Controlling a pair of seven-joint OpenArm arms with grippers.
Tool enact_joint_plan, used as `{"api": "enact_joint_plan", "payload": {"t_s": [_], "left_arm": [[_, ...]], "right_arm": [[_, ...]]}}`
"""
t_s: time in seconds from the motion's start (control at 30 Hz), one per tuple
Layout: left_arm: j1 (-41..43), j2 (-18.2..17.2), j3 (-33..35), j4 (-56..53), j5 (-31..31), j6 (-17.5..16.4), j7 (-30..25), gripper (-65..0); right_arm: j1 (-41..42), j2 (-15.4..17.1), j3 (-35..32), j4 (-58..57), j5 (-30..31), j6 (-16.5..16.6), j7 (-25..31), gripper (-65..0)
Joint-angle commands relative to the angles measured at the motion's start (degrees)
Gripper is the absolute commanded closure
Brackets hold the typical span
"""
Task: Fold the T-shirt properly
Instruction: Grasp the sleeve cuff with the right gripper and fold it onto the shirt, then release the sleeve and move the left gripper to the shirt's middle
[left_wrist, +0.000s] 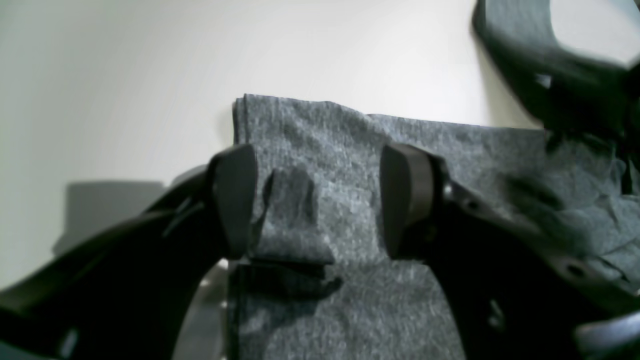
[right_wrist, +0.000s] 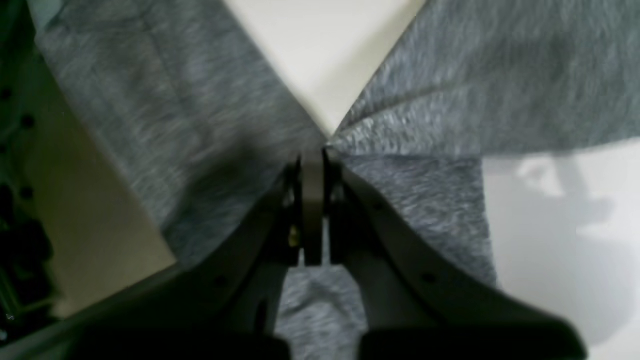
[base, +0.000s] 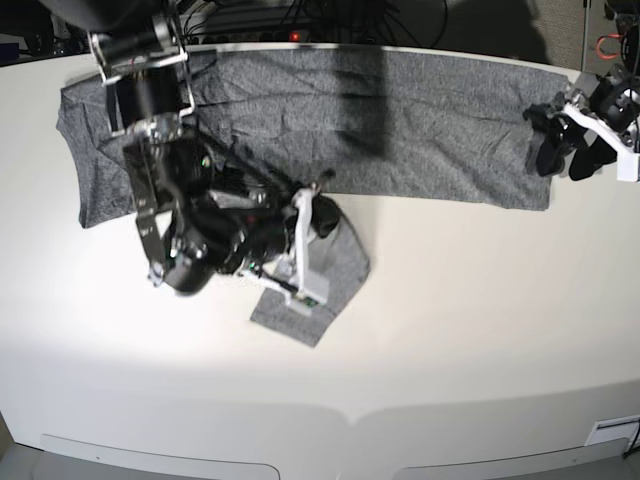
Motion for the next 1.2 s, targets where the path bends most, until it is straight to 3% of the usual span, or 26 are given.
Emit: {"api": "enact_joint_plan", "payload": {"t_s": [0.0,0.33,0.73,0.9,1.0,1.17], "left_arm": [[0.0,-0.9,-0.4,0.9,-1.0,-0.4,-1.4,-38.2],[0.0,-0.9,-0.4,0.9,1.9,-0.4,-1.5,-38.2],[0.0,-0.8,-0.4,0.9,1.9,-0.4,-1.5,-38.2],[0.0,-0.8,-0.4,0.9,1.9,-0.4,-1.5,-38.2],[0.0,-0.8,-0.4,0.9,1.9,-0.4,-1.5,-38.2],[0.0,-0.8,-0.4,0.9,1.9,-0.4,-1.5,-38.2]], "right_arm": [[-0.4,-0.2,0.3,3.5,1.1,-0.1,1.0,0.0],[-16.0,-2.9,0.3,22.4,-0.2,-0.1,2.6,0.0],[-24.3,-7.3,-3.2,24.0,2.4,0.0,3.0,0.0],[-24.3,-8.5,-8.1,24.0,-6.1,-0.1,6.6,0.0],[-24.3,-8.5,-10.3,24.0,-6.4,0.0,6.9,0.0],[-24.3,-8.5,-10.8,24.0,-6.4,0.0,9.1,-30.6]]}}
